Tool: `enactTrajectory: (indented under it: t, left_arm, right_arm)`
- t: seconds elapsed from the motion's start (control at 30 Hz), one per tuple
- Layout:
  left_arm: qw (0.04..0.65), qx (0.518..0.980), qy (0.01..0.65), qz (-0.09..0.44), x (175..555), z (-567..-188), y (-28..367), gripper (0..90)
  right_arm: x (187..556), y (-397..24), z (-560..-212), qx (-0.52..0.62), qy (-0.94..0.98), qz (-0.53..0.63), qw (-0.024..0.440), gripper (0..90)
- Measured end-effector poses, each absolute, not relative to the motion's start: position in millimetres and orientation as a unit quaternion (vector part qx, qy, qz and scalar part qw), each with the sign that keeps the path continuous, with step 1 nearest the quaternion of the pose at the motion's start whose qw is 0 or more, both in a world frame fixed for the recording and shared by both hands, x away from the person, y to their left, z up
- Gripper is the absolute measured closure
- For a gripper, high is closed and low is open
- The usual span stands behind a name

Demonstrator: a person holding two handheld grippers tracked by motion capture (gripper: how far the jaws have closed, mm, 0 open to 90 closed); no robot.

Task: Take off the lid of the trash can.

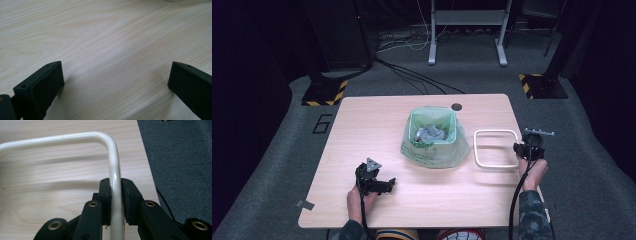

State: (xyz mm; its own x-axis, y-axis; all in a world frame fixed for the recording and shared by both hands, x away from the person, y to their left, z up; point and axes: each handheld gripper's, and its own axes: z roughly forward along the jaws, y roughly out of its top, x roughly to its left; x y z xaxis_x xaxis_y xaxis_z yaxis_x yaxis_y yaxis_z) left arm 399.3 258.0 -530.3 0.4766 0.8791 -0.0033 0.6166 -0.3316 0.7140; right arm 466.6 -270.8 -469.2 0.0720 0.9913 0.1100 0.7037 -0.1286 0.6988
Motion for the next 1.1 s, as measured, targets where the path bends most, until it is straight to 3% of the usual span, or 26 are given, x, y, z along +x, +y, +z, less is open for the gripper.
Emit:
enactTrajectory:
  t: [1.1]
  left_arm:
    - [0.333,0.792,0.472,0.196,399.3,-530.2,258.0,0.0]
  right_arm:
    - [478.1,-268.4,-487.9,0.702,0.619,0.244,0.255,75.4]
